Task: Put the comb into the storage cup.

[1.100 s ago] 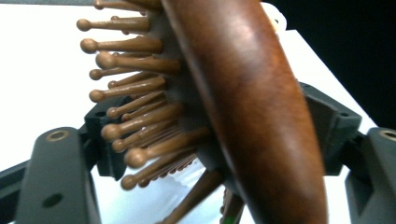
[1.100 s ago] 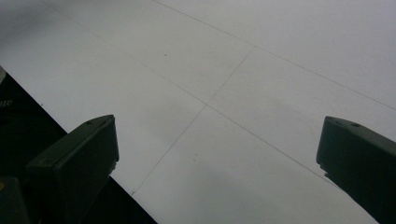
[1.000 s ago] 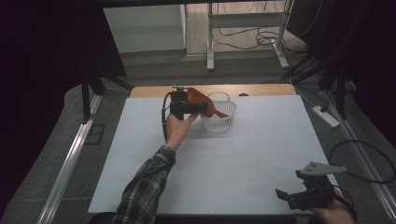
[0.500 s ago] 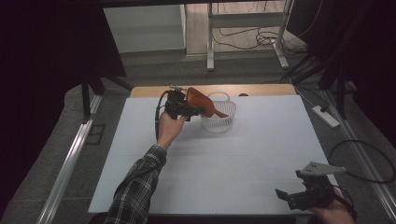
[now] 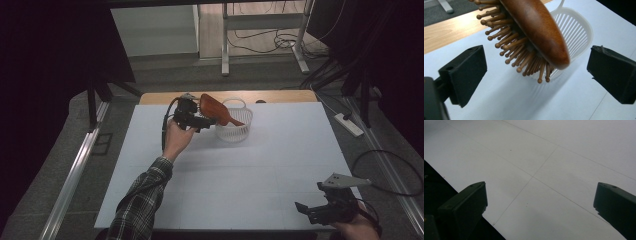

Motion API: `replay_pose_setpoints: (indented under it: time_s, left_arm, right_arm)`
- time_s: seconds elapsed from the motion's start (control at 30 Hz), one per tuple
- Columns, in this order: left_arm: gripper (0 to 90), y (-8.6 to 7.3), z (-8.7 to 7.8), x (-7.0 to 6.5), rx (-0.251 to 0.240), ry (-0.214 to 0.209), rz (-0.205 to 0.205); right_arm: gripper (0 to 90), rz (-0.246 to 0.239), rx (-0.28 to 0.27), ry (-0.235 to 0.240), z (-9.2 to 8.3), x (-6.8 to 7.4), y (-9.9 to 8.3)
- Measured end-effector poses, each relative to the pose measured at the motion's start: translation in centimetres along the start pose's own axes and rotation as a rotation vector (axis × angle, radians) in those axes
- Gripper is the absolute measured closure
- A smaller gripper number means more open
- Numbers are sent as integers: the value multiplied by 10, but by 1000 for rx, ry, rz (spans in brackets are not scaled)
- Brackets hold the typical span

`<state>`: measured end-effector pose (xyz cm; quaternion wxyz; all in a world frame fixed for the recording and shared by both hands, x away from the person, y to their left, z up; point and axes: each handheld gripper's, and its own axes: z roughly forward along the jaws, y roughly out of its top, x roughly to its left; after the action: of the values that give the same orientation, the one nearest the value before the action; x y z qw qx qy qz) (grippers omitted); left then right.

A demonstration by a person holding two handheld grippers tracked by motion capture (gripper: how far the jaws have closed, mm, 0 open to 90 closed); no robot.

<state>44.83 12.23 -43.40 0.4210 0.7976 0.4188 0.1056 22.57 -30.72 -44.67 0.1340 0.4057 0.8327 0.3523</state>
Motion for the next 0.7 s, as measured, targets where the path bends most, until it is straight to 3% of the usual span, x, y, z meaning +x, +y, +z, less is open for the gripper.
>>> replay_pose_setpoints:
  time_s: [0.7]
  left_arm:
    - [19, -4, -10, -3, -31, 7, 52]
  right_arm:
    - [0, -2, 1, -3, 0, 0, 0]
